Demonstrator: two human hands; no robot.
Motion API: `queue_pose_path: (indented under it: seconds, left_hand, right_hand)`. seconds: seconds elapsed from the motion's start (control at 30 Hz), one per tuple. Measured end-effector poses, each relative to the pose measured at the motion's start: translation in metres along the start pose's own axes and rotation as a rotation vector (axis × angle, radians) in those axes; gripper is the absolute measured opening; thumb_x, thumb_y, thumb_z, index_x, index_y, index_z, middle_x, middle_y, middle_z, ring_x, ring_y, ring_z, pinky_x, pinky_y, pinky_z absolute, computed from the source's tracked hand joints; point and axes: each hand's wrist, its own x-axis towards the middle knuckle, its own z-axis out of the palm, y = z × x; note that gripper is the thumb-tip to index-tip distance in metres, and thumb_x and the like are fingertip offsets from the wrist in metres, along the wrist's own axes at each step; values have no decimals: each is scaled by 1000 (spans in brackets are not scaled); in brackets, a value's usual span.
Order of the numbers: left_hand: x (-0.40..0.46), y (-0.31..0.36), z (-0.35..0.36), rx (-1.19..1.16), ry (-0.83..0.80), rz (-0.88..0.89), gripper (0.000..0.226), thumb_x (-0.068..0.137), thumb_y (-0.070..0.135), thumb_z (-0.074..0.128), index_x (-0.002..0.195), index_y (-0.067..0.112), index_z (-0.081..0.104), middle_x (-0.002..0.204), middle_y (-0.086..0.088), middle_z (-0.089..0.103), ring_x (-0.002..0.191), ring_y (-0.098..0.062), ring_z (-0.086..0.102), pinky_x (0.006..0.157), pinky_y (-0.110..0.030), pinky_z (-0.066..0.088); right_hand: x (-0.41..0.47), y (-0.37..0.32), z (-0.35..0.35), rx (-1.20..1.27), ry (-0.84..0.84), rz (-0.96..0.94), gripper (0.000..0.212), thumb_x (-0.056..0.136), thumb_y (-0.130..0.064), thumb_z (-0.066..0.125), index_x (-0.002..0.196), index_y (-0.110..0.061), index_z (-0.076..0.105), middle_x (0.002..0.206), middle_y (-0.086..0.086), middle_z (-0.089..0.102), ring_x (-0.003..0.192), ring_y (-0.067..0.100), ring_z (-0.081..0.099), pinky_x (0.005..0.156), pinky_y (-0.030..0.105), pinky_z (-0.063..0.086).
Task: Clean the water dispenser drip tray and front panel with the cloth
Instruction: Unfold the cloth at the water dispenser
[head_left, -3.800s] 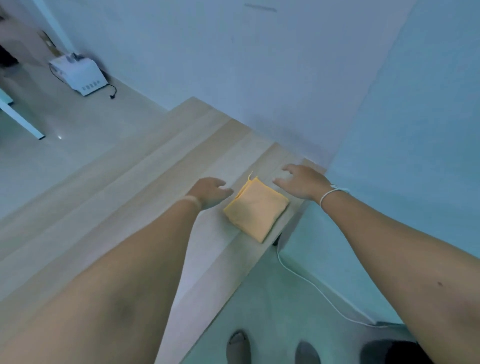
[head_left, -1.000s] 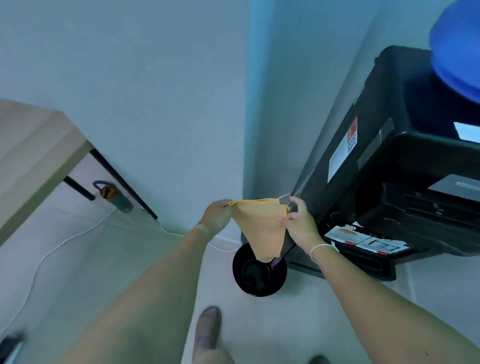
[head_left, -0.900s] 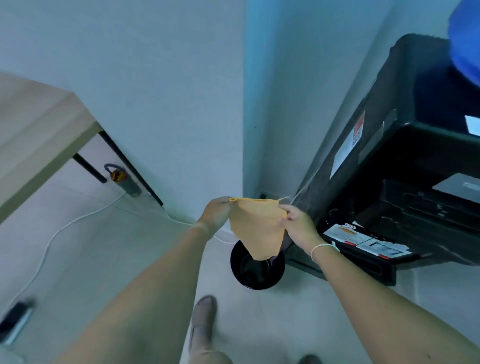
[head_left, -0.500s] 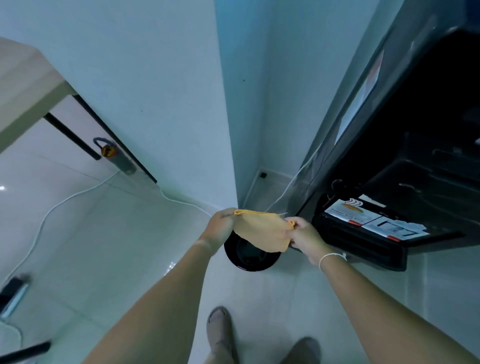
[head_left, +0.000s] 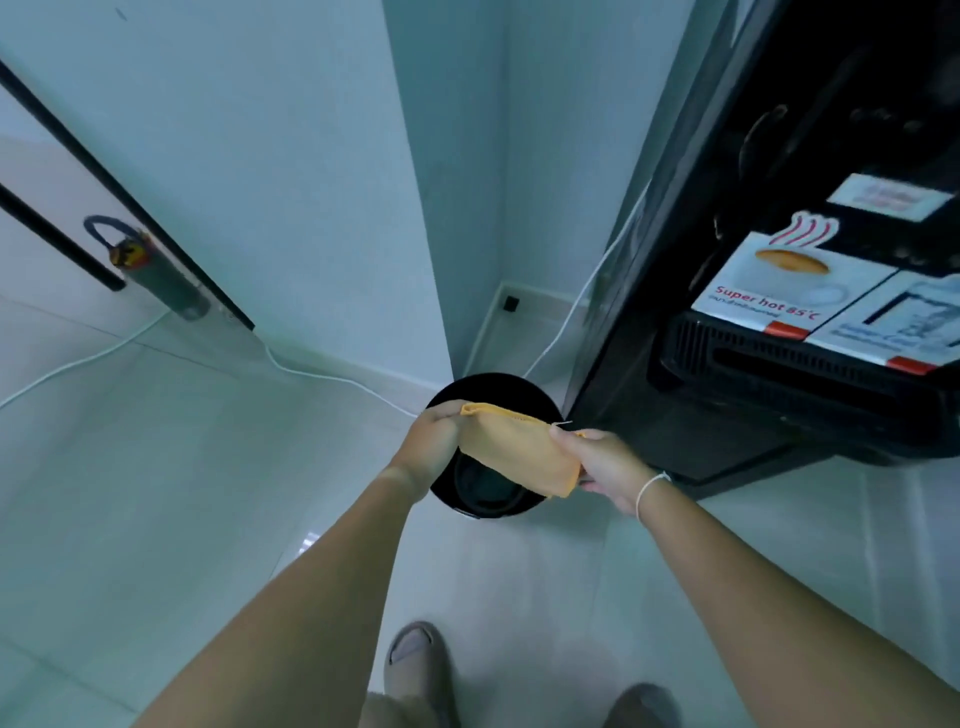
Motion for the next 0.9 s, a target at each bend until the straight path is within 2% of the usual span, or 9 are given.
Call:
queue_pose_path:
  seconds: [0.1,0.2,0.27,0.37,0.43,0.6,0.7,0.77,0.9]
  left_hand:
    - [-5,-13,8,-9,1,40,40,88,0,42,74,24,71,82,3,66,95,-21,56,92,-34,43]
    - [-24,-22,19,-3,-16,53,38,89,3,42,78,23,71,86,1,67,96,-22,57,93,-35,44]
    - [-36,-27,25,-12,-13,60,37,89,3,42,76,22,71,83,2,67,94,-20,58,90,-34,44]
    - [-46,-20,32,-31,-30,98,34,89,3,43,80,20,71,86,0,68,95,-20,58,95,-34,43]
    - [-51,-18,36,-3,-24,93,35,88,3,44,74,21,71,81,1,66,90,-19,57,91,-33,42]
    - [-58,-17,43,12,-9,102,40,87,1,47,59,23,66,66,8,59,79,-16,50,79,-32,38]
    - [-66,-19,57,12,7,61,28,82,7,51,71,21,72,74,4,66,80,-17,56,82,-32,43]
    - [-73,-24,62,33,13,46,21,79,9,51,87,12,71,78,-3,63,77,-20,56,79,-32,45]
    - [-75,-35,63,80,35,22,15,82,2,46,77,12,57,66,-7,43,64,-22,41,68,-34,37]
  right_hand:
    - [2,18,-1,-60,-18,-4,36,85,-41,61,108,-13,61,112,8,66,104,24,59,105,43,40]
    - [-17,35,-3,-86,-52,60,44,83,-44,62,116,-16,58,119,6,63,114,28,56,102,40,37]
    - [-35,43,-3,-71,-94,85,32,85,-38,61,110,-19,57,119,6,61,117,27,54,96,41,33]
    - [-51,48,-11,0,-68,25,11,87,-27,61,96,-22,56,117,4,57,121,22,47,103,43,28]
    - [-60,50,-16,11,-17,-40,5,87,-23,61,86,-21,56,114,2,56,115,18,46,102,38,29]
    - [-63,52,-25,66,115,-290,19,87,-17,59,71,-15,50,94,1,51,90,16,46,72,20,35]
    - [-64,62,-31,66,139,-326,13,87,-21,58,76,-17,51,90,-2,52,88,16,47,76,26,37]
    - [-65,69,-34,77,158,-364,14,87,-19,58,74,-17,51,79,-3,50,77,15,46,68,27,36]
    - [-59,79,-34,97,224,-412,21,82,-14,63,67,-17,48,66,0,47,65,15,41,59,29,32]
